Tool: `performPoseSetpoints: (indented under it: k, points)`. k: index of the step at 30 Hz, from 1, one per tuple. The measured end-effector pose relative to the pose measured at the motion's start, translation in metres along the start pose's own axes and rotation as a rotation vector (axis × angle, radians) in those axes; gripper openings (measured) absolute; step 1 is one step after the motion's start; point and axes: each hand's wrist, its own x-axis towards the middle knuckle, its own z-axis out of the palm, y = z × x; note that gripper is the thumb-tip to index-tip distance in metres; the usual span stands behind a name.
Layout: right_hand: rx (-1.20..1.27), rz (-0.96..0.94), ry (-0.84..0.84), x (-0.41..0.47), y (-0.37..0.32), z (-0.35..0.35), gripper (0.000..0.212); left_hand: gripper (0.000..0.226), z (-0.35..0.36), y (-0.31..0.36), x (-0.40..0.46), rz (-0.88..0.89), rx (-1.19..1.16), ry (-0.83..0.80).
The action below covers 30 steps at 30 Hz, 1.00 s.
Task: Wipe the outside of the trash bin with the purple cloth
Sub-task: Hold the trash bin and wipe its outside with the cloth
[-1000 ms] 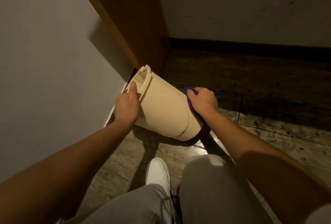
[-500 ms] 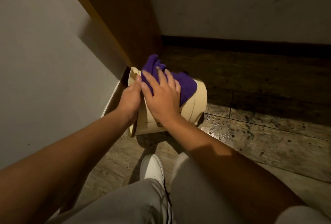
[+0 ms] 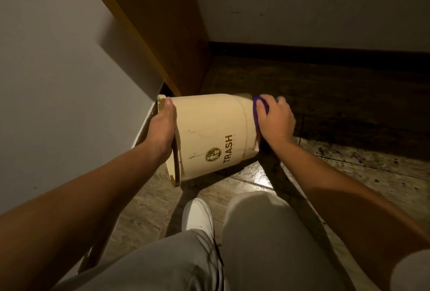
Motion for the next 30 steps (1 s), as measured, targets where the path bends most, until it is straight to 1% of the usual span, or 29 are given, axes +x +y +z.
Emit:
performPoseSetpoints:
  k: [3, 4, 5, 7, 9, 11, 13, 16, 17, 21, 23, 25, 26, 28, 30]
  points:
    - [0.232, -0.129, 0.098, 0.005, -0.045, -0.024, 0.036, 0.059, 0.009, 0.003, 0.0, -0.05, 0.036, -0.238]
    - [0.313, -0.186, 0.098, 0.002, -0.065, -0.027, 0.036, 0.063, 0.014, 0.002, -0.001, -0.07, 0.068, -0.32]
    - [0.372, -0.238, 0.081, -0.005, -0.084, -0.028, 0.036, 0.063, 0.019, 0.0, -0.003, -0.093, 0.078, -0.361]
    - [0.382, -0.305, 0.025, -0.027, -0.113, -0.018, 0.039, 0.054, 0.031, -0.002, -0.008, -0.095, 0.027, -0.33]
    - [0.251, -0.315, 0.015, -0.047, -0.122, 0.0, 0.044, 0.045, 0.042, -0.001, -0.01, -0.018, -0.02, -0.282]
    - [0.165, -0.253, 0.015, -0.058, -0.112, 0.015, 0.046, 0.047, 0.044, -0.001, -0.01, 0.019, 0.004, -0.255]
    - [0.127, -0.178, 0.023, -0.059, -0.097, 0.027, 0.047, 0.051, 0.041, -0.003, -0.005, 0.014, 0.053, -0.226]
    - [0.062, -0.124, -0.003, -0.058, -0.064, 0.043, 0.047, 0.042, 0.029, -0.009, 0.001, -0.005, 0.078, -0.14]
    - [0.043, -0.097, -0.019, -0.058, -0.052, 0.047, 0.048, 0.043, 0.024, -0.012, 0.001, -0.02, 0.067, -0.127]
    - [-0.01, 0.092, -0.076, -0.043, -0.01, 0.055, 0.048, 0.05, 0.002, -0.021, 0.002, -0.058, 0.054, -0.108]
    - [-0.05, 0.146, -0.104, -0.029, 0.002, 0.049, 0.045, 0.052, -0.005, -0.021, 0.001, -0.061, 0.073, -0.114]
    - [-0.043, 0.134, -0.086, -0.017, 0.002, 0.034, 0.042, 0.055, -0.009, -0.017, 0.0, -0.041, 0.084, -0.104]
    - [0.006, 0.107, -0.055, -0.012, -0.003, 0.025, 0.04, 0.056, -0.01, -0.016, 0.001, -0.031, 0.077, -0.106]
    - [0.184, -0.007, 0.001, -0.01, -0.028, 0.008, 0.038, 0.054, -0.01, -0.014, 0.001, -0.039, 0.033, -0.155]
    - [0.324, -0.158, 0.022, -0.017, -0.065, 0.0, 0.038, 0.056, -0.003, -0.015, -0.005, -0.102, -0.018, -0.229]
